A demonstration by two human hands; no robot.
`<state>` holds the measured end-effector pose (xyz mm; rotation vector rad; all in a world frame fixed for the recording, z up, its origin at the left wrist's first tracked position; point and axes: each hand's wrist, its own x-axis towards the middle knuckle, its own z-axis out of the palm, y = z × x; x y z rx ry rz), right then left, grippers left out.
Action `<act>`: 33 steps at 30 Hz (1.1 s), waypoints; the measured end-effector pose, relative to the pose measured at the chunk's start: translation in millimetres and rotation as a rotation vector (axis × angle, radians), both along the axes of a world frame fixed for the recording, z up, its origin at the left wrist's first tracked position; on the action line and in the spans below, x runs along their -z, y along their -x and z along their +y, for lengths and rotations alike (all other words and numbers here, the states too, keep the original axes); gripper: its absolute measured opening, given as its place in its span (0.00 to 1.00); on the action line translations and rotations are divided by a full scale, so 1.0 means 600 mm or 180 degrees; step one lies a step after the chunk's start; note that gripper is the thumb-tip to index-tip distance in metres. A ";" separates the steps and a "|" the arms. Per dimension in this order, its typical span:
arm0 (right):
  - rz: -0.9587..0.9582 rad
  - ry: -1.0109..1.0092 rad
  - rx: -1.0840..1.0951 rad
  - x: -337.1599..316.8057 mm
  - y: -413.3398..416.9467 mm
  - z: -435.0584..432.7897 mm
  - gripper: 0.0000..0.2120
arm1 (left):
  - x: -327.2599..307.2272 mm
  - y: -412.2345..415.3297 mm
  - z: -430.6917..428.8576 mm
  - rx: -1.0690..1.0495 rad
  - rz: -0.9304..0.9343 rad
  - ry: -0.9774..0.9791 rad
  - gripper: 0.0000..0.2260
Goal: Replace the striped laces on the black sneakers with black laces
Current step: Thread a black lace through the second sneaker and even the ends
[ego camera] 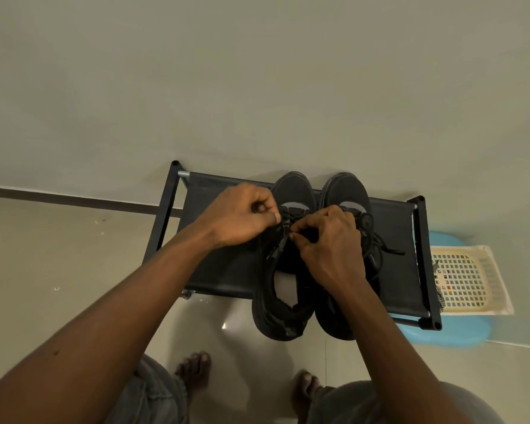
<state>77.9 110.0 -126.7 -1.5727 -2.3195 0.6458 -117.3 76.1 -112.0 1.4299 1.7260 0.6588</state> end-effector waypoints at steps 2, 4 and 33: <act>-0.0022 -0.0057 -0.0019 -0.002 -0.001 0.000 0.07 | -0.001 0.006 0.000 -0.0268 -0.0476 -0.0128 0.04; -0.0020 -0.0107 -0.0048 -0.003 -0.001 0.002 0.06 | -0.003 0.008 0.000 -0.0507 -0.0956 -0.0237 0.04; -0.0075 -0.0332 -0.0278 0.005 0.001 -0.003 0.07 | 0.011 -0.016 0.008 0.0180 -0.0023 0.0478 0.09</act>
